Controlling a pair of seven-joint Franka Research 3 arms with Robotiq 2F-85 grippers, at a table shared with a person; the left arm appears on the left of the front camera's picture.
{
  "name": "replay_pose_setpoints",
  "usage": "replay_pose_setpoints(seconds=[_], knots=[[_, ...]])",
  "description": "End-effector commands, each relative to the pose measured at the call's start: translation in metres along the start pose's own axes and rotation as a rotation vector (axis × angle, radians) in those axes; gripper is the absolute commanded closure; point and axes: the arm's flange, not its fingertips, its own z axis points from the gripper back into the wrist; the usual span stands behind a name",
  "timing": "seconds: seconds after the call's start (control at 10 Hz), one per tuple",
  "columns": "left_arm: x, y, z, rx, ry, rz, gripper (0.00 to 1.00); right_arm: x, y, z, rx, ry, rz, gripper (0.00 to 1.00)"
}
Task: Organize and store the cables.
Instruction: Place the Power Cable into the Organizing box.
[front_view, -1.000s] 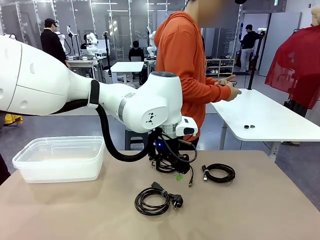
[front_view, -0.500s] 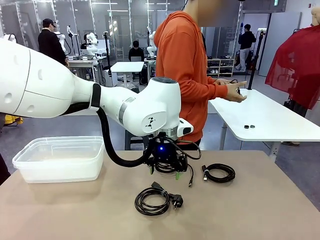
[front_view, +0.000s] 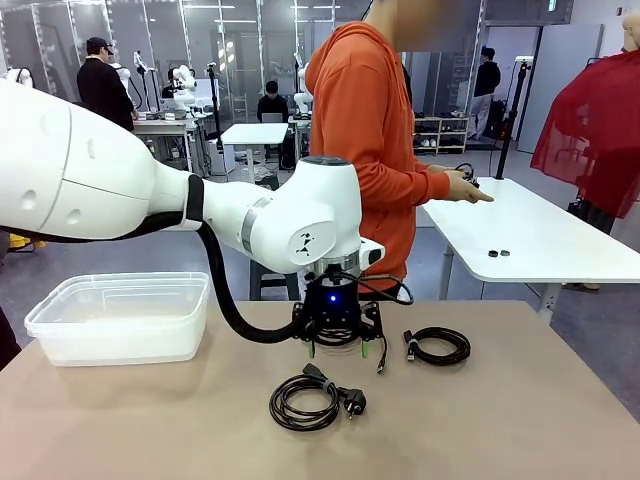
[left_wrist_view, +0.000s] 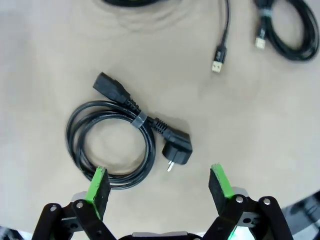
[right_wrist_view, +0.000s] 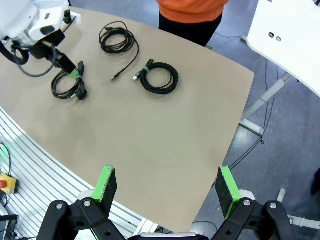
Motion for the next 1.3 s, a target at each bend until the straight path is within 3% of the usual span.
replay_pose_setpoints(seconds=[0.0,0.1,0.3,0.7,1.2], knots=[[0.000,-0.013,-0.016,-0.079,-0.024,0.261,0.00,0.001,0.000,0.000,-0.002,0.001,0.001,0.00],[-0.001,-0.013,-0.025,0.013,-0.087,0.387,0.00,0.001,0.000,0.000,-0.002,0.001,0.001,0.00],[-0.005,-0.015,-0.031,0.021,-0.103,0.437,0.00,0.001,0.000,0.000,-0.002,0.001,0.001,0.00],[0.002,-0.006,-0.052,0.087,-0.035,0.424,0.00,0.001,0.000,0.000,-0.002,0.001,0.001,0.00],[0.013,0.007,-0.074,0.070,0.017,0.457,0.00,0.001,0.000,0.000,-0.002,0.001,0.001,0.00]])
